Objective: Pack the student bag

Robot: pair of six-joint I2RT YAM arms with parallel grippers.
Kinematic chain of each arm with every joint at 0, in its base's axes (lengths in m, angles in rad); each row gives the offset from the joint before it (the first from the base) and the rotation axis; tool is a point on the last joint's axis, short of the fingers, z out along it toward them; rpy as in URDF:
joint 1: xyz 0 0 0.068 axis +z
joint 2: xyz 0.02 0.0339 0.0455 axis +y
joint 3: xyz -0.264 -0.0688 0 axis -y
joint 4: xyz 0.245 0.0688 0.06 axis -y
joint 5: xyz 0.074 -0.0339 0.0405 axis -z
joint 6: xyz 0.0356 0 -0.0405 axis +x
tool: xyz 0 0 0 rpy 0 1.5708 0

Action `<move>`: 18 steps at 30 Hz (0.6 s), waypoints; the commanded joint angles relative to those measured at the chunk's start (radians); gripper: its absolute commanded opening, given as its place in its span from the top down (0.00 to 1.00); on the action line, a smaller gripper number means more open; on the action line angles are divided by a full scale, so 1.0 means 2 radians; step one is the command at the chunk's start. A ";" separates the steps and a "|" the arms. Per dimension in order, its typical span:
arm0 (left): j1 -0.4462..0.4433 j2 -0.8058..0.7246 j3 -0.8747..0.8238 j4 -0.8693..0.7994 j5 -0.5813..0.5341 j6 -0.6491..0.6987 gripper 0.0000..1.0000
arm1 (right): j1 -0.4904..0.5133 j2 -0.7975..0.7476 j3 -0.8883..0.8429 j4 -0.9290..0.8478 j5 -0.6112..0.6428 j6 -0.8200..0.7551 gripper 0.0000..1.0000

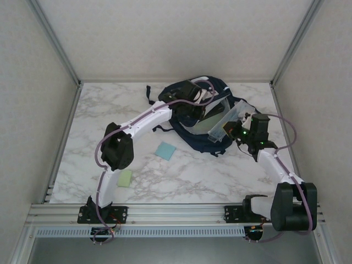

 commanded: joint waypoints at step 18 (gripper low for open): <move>-0.004 -0.044 0.079 -0.001 0.063 -0.062 1.00 | 0.158 0.348 0.173 0.315 0.047 0.210 1.00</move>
